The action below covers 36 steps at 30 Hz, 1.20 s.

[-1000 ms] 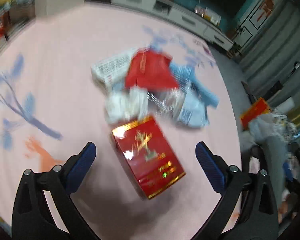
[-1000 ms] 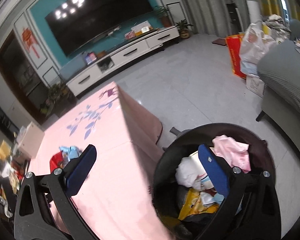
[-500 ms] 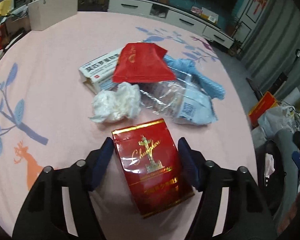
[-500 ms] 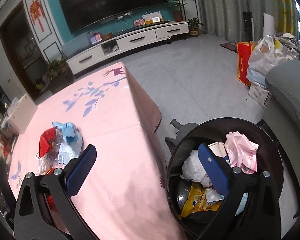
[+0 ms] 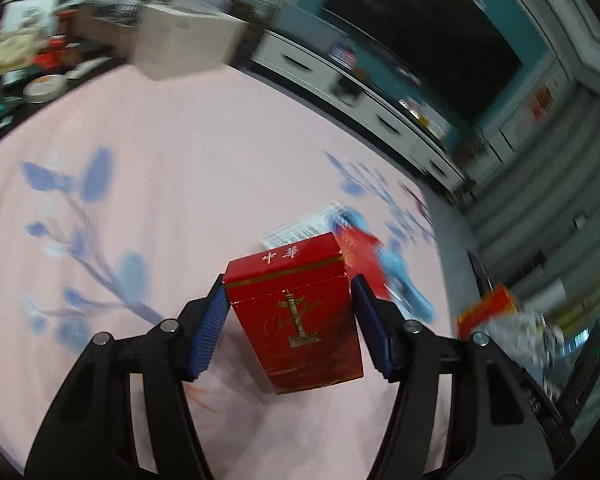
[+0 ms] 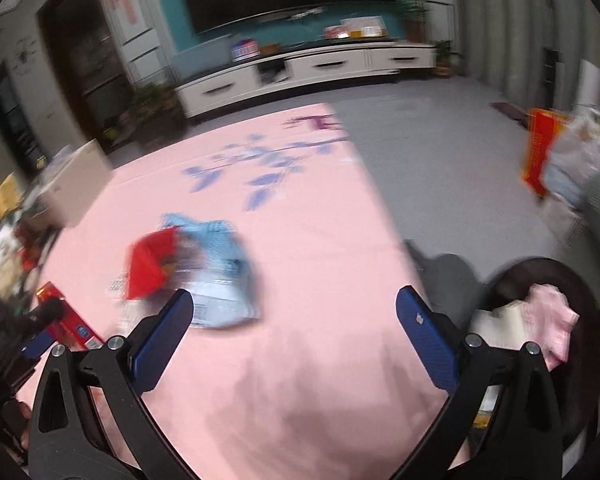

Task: Collect trash
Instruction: 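Grasp the red cigarette box with the left gripper while the right grasps the red packet, then carry the box and packet over the black bin and open both grippers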

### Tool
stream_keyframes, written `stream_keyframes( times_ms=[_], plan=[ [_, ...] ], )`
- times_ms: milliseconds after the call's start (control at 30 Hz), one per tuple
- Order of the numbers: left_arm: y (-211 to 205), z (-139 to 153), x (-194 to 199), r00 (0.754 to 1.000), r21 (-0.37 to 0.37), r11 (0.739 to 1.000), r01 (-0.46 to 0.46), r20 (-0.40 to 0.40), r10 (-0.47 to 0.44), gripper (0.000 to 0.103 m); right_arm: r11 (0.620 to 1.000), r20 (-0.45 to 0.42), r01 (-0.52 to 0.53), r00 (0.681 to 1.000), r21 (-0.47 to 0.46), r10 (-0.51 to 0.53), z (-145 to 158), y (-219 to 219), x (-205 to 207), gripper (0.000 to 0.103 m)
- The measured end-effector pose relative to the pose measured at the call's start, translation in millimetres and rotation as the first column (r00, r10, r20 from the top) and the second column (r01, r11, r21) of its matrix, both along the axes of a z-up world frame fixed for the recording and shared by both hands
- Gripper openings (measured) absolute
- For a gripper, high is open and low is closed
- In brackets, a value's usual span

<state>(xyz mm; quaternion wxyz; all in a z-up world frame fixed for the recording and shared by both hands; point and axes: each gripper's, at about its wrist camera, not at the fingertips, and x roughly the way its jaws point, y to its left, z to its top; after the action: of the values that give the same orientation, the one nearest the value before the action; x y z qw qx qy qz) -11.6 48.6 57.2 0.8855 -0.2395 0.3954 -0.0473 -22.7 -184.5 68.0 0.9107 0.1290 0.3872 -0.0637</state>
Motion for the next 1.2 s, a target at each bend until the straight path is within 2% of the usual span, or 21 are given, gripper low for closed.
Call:
stream_keyframes(
  times_ms=[100,267,533,567,733,767,867,1000,1200],
  plan=[
    [28.3,-0.6,2.6,0.995,0.011,0.995,-0.098,-0.010,0.098,0.062,0.997,-0.015,-0.071,0.997,0.018,0.071,2.2,30.7,32.6,0.094],
    [54.7,-4.8,5.0,0.991,-0.066,0.989,-0.132,-0.036,0.130,0.062,0.986,-0.068,-0.132,0.988,0.106,0.139,-7.2,68.3,77.1,0.079],
    [51.2,-10.9,14.6,0.992,-0.102,0.988,-0.115,-0.059,0.109,0.062,0.985,-0.162,-0.174,0.972,-0.001,0.171,-33.0,108.8,112.0,0.078],
    [51.2,-11.5,15.8,0.993,-0.100,0.989,-0.112,-0.060,0.106,0.062,0.984,-0.166,-0.176,0.971,-0.015,0.171,-35.4,110.6,113.2,0.075],
    [47.2,-11.1,16.4,0.994,-0.107,0.989,-0.098,-0.060,0.092,0.062,0.979,-0.207,-0.199,0.960,-0.038,0.187,-49.9,110.8,116.4,0.046],
    [47.1,-11.7,16.9,0.994,-0.107,0.990,-0.096,-0.060,0.090,0.062,0.978,-0.205,-0.203,0.960,-0.041,0.191,-50.1,110.3,116.3,0.041],
    [45.8,-12.7,18.3,0.995,-0.111,0.990,-0.087,-0.056,0.081,0.062,0.978,-0.177,-0.204,0.965,-0.032,0.196,-44.5,105.8,109.8,0.037],
    [40.4,-10.0,17.1,0.996,-0.108,0.991,-0.074,-0.047,0.070,0.062,0.979,-0.127,-0.204,0.971,-0.012,0.201,-26.9,95.6,94.0,0.036],
    [23.3,-2.5,11.9,1.000,-0.081,0.996,-0.025,-0.011,0.024,0.062,0.980,-0.001,-0.195,0.981,0.026,0.195,16.1,63.4,48.1,0.036]
  ],
)
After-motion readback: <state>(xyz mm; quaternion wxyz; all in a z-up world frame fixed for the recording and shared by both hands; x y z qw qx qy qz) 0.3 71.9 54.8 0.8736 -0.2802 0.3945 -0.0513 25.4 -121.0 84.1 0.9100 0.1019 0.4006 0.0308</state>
